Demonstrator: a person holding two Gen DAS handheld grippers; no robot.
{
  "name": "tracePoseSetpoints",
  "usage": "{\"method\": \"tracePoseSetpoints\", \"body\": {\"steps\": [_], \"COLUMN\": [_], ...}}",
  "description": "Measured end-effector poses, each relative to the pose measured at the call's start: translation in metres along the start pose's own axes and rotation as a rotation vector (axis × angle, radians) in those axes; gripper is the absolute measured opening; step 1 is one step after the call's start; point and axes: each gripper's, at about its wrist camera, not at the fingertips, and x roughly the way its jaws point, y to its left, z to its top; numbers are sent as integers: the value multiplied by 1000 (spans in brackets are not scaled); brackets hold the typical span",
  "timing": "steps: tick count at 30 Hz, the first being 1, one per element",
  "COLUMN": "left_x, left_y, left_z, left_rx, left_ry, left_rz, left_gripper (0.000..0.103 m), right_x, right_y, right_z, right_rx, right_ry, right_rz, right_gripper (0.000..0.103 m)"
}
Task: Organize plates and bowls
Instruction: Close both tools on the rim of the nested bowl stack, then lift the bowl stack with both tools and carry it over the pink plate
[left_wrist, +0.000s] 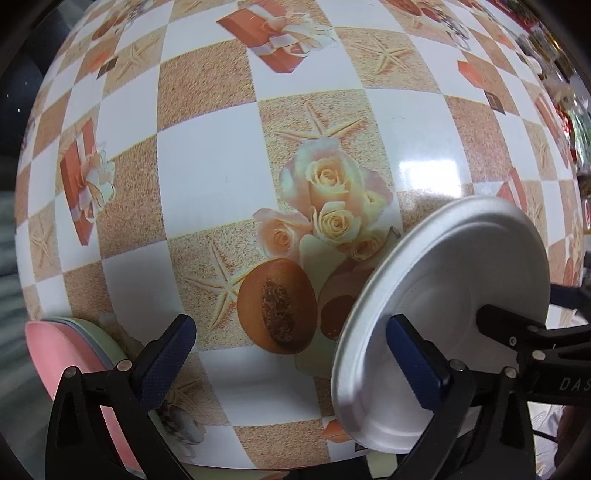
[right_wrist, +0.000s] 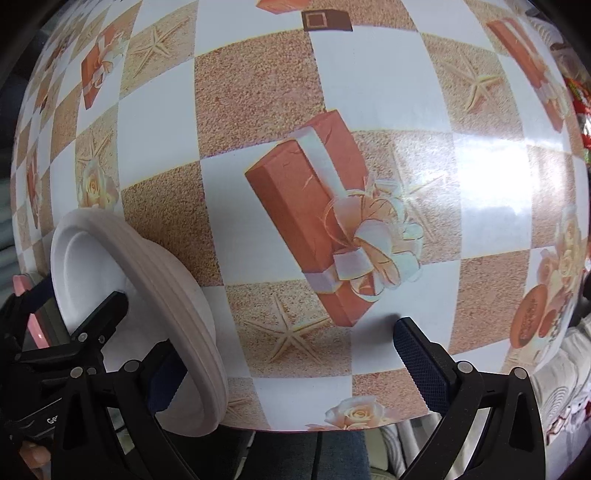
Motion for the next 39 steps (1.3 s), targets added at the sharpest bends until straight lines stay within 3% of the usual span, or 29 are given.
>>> {"method": "tracePoseSetpoints", "body": {"steps": [24,30,33,39], "left_x": [11,12,9,1], "left_y": [5,6,2,-17], "left_z": [-4,3,3,5], "left_rx": [-24,-34,-9,84], "left_ry": [-4,40,29,21], "left_rz": [-28,-28,-28,-53], "left_gripper": [103,102,95,68], "right_x": [1,-1,-1,-10], "right_y": [-4,-7,-8,5], "right_z": [1,7,4,-2], "right_rx": [8,25,32,-17], "right_ry": [-20,-6,1,-18], "right_rz": [9,14,14,37], "right_gripper": [103,103,101,70]}}
